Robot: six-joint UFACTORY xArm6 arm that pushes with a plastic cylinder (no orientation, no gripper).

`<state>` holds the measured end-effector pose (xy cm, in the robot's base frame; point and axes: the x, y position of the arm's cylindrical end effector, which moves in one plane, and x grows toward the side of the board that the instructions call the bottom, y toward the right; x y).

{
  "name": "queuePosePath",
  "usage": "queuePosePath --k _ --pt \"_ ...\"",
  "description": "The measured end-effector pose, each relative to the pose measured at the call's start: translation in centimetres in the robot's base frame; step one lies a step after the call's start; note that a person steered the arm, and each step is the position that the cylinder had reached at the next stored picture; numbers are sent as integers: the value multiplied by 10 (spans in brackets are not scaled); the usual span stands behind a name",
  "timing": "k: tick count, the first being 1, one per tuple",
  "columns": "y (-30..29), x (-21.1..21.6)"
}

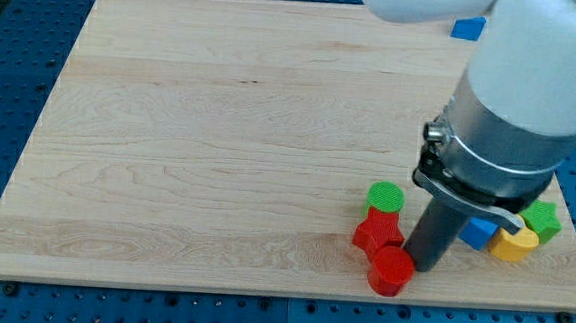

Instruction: Move the red circle to the center

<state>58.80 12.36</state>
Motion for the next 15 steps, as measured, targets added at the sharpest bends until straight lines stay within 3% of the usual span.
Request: queuePosePath --k 3,5,9,12,15 --pt "23 -1" --pt "22 31" --pt "-184 30" --pt "-219 30" --pt "-197 -7"
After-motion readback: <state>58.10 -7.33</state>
